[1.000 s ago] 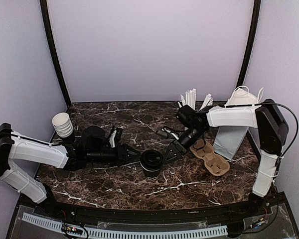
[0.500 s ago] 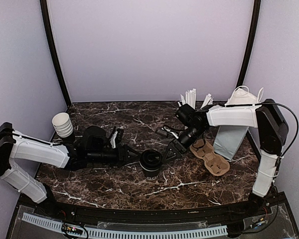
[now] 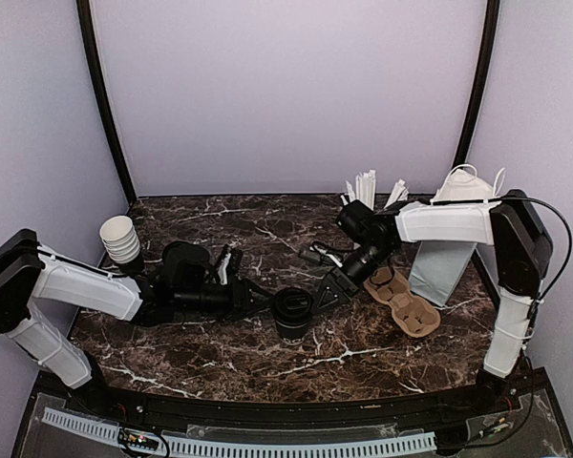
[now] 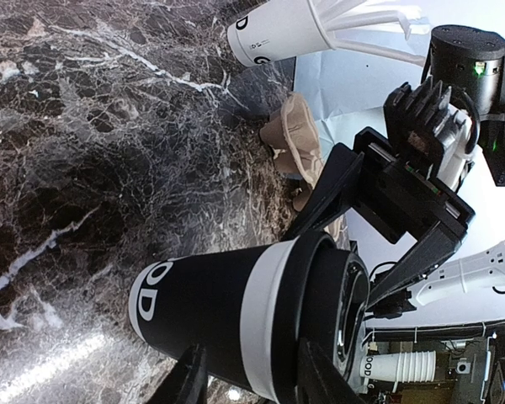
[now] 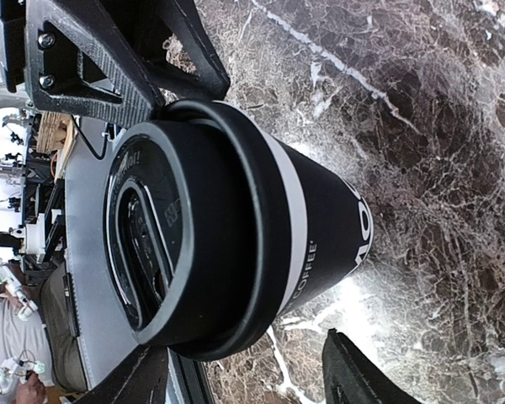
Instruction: Pack the takeout coffee
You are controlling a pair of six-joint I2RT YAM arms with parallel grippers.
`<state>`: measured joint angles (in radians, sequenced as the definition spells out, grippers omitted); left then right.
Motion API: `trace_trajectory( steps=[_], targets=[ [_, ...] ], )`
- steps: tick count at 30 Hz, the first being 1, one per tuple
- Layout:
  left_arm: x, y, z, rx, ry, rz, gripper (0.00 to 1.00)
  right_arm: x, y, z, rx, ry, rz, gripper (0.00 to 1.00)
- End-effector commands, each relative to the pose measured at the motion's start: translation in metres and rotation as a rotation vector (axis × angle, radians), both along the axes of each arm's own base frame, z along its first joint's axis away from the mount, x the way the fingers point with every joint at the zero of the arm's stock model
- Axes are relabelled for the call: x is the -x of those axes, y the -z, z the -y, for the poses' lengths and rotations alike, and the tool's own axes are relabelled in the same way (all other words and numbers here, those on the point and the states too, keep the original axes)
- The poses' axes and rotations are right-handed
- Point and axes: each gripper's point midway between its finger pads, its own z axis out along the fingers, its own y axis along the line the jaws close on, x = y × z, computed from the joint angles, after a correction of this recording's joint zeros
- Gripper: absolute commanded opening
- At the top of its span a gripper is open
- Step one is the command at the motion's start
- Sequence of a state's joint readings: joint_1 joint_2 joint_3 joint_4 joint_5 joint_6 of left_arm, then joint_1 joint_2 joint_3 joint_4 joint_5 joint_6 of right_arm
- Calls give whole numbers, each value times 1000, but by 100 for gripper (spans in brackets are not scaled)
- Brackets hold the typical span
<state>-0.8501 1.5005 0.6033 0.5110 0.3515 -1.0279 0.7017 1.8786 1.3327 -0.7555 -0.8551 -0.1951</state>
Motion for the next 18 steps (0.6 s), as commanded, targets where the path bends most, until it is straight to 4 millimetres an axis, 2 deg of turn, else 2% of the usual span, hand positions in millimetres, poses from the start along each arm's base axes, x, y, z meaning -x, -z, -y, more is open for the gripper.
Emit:
trace_trajectory(
  steps=[1,7,9,11,14,18],
  targets=[
    [19,56,-17,-142,11,-135,36,-9,8,-10,9,18,14,62],
    [37,118,-45,-338,-14,-288,35,-13,27,-11,53,37,-11,62],
    [41,132,-50,-397,-7,-322,35,-14,33,-11,66,41,-22,62],
    [45,139,-51,-408,0,-339,36,-16,41,-10,78,50,-40,59],
    [45,139,-50,-408,6,-336,34,-23,52,-5,95,82,-72,47],
    [38,121,-42,-369,20,-284,33,-21,59,-1,89,94,-114,41]
  ],
)
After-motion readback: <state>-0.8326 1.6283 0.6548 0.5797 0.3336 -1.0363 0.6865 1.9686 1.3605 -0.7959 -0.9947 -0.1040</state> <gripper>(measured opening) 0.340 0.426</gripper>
